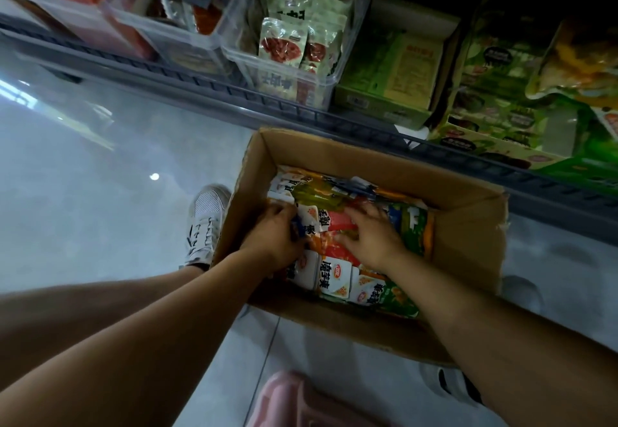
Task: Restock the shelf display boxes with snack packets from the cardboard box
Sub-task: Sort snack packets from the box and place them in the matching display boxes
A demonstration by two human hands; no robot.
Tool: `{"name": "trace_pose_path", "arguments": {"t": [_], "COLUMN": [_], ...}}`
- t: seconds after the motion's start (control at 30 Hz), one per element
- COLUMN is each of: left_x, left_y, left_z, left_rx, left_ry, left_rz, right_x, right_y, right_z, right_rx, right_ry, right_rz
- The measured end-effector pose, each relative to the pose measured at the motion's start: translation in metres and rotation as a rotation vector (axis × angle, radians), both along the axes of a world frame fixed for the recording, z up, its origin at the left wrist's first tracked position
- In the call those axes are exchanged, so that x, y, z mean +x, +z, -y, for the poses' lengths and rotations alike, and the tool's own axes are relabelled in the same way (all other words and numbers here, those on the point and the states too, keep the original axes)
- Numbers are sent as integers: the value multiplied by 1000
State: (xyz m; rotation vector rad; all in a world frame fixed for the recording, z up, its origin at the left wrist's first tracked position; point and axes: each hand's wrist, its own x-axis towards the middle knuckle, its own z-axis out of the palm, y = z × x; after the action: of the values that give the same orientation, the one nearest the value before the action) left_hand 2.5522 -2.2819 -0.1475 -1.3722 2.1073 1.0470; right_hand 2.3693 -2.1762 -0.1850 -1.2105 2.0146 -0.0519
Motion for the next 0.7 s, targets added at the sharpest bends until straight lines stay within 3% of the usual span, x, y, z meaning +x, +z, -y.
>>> {"name": "trace_pose_path", "arguments": {"t": [0.2,0.43,0.6,0.7], "left_x": [4,3,-9,-18], "left_y": [-2,1,13,24], "left_z": [0,-1,-4,-9], "left_rx": [30,27,15,290], "left_ry": [21,67,149,369], "left_rz": [-11,-20,-89,-273], "right_x": [-4,-7,-14,-9], "right_y": [-7,-4,20,45], "right_z": [-4,-8,-30,-31], "right_rx": [-67,-104,-185,-183], "right_ry": [54,72,-326,-582], "right_rz": [-110,-64,137,405]}}
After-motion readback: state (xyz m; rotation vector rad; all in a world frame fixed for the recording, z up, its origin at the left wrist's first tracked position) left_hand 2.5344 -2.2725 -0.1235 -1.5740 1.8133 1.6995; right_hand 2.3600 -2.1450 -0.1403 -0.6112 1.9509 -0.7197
